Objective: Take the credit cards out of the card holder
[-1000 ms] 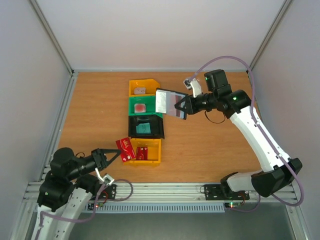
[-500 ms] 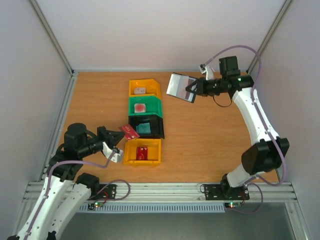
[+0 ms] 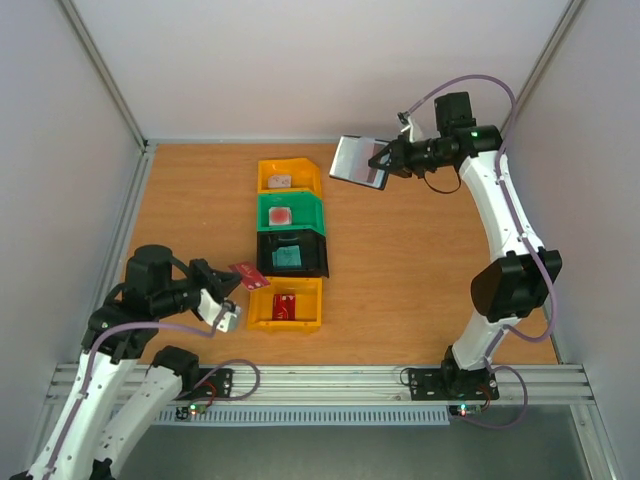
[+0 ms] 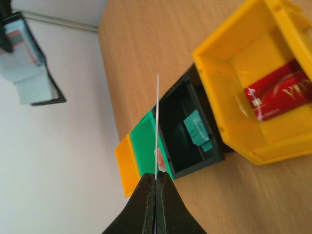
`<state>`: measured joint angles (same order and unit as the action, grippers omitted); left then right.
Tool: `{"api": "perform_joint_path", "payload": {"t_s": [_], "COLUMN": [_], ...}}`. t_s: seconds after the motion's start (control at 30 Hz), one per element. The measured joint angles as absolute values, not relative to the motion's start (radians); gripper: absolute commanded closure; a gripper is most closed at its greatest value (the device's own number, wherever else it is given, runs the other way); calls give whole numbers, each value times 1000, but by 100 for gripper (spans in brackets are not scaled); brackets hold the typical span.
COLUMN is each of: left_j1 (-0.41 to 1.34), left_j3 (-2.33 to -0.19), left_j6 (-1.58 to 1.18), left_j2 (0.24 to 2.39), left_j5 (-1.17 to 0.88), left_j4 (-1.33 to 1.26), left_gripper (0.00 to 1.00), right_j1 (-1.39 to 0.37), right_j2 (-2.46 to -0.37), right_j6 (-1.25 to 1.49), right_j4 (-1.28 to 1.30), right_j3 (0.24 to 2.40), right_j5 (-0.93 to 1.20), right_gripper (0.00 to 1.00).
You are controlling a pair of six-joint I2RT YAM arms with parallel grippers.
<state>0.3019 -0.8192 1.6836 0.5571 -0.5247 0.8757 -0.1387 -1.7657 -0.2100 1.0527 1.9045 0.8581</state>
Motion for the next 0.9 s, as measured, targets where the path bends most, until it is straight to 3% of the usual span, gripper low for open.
{"api": "perform_joint_path", "payload": {"t_s": [0.37,0.63,0.9], "left_j1": [301,301,300], "left_j3": [-939,-746,-730], "left_j6": [1879,1883,1608], "left_j2": [605,491,552], "left_j5": [-498,-618,-785], "left_j4": [1021,863,624], "left_gripper": [100,100,100], "right_j1": [-139,-139,-139], "right_j2": [-1675,-1662,-1831], "right_j6": [-172,-161,-166], "right_j4": [1018,1058,1428], "right_j3": [1871,1872,2256], "right_j5": [861,837,850], "right_gripper": [99,99,99]}}
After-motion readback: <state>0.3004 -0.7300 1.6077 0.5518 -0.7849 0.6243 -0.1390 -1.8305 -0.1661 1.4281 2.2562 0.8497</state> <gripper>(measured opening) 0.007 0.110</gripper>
